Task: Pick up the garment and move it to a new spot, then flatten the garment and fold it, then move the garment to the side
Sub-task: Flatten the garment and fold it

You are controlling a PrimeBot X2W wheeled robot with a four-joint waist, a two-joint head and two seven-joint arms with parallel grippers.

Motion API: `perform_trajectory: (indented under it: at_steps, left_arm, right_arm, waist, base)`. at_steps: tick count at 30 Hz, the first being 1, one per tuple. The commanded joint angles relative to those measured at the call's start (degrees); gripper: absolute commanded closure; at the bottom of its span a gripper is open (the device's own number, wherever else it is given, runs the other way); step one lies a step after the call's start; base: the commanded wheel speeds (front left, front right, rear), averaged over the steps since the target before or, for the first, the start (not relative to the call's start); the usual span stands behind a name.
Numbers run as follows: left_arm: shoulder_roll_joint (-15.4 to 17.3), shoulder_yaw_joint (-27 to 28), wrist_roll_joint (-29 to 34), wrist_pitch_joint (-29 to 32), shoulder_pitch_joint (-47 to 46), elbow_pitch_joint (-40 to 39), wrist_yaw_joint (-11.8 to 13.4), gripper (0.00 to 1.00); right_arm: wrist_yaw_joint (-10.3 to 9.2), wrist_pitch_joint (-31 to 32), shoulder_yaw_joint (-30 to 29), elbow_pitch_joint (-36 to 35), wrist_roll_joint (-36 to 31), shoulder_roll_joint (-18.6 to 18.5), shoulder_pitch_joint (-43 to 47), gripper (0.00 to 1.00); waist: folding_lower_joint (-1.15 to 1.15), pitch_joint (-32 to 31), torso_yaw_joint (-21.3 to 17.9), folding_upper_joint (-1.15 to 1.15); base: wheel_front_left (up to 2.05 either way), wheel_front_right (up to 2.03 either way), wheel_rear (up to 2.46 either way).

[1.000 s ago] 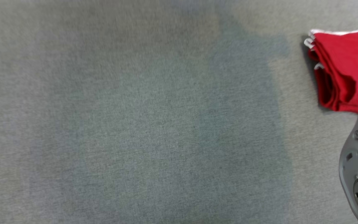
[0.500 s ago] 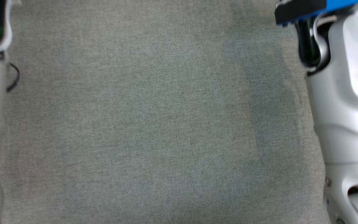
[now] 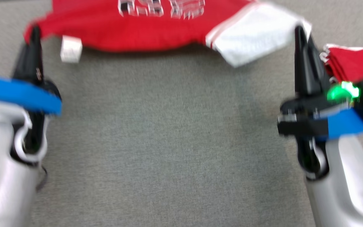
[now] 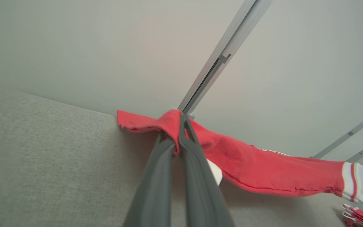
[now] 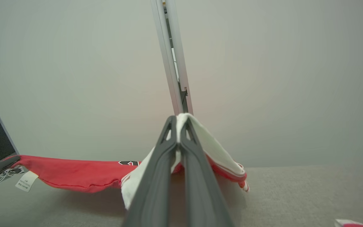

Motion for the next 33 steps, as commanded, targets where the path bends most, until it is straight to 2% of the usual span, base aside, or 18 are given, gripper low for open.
perform_trajectory:
  at_steps: [1,10,17,21,24,30,33]
  left_arm:
    - [0.08,0.47,-0.84,-0.66,4.77,-2.82,0.71,1.0]
    - [0.87,0.27,-4.42,1.22,28.85,-19.59,6.08,1.0]
    - [3.02,0.47,-6.66,3.84,44.27,-30.8,10.98,1.0]
    - [2.49,0.07,-7.45,4.32,48.38,-32.18,12.64,1.0]
    - [1.01,-0.5,-8.85,4.3,49.36,-30.41,12.66,1.0]
    - [-1.83,-2.39,-10.47,4.59,47.35,-24.05,10.76,1.0]
    - [-4.48,-2.12,-13.34,4.46,45.91,-21.82,9.3,1.0]
  right_arm:
    - [0.01,0.46,-0.46,-3.04,0.23,-0.14,4.93,1.0]
    - [0.01,8.65,-3.78,-20.14,1.1,-0.12,28.91,1.0]
    - [0.01,16.91,-4.93,-29.52,0.96,-0.11,42.71,1.0]
    - [0.01,18.84,-5.35,-28.11,1.4,-0.13,45.1,1.0]
    - [0.01,19.32,-5.4,-25.12,1.03,-0.12,44.6,1.0]
    - [0.01,18.92,-5.49,-17.44,2.53,-0.13,40.98,1.0]
    - [0.01,18.01,-5.46,-13.8,3.57,-0.12,38.55,1.0]
  waist:
    - [0.01,-3.43,-1.01,0.0]
    - [0.01,-15.41,-0.53,0.0]
    - [0.01,-19.76,-0.57,0.0]
    - [0.01,-20.66,-0.59,0.0]
    - [0.01,-20.97,-0.53,0.0]
    - [0.01,-21.27,-0.43,0.0]
    - [0.01,-21.04,-0.27,0.0]
  base:
    - [0.0,0.0,0.0]
    - [0.0,0.0,0.0]
    - [0.0,0.0,0.0]
    - [0.0,0.0,0.0]
    - [0.0,0.0,0.0]
    - [0.0,0.0,0.0]
    - [0.0,0.0,0.0]
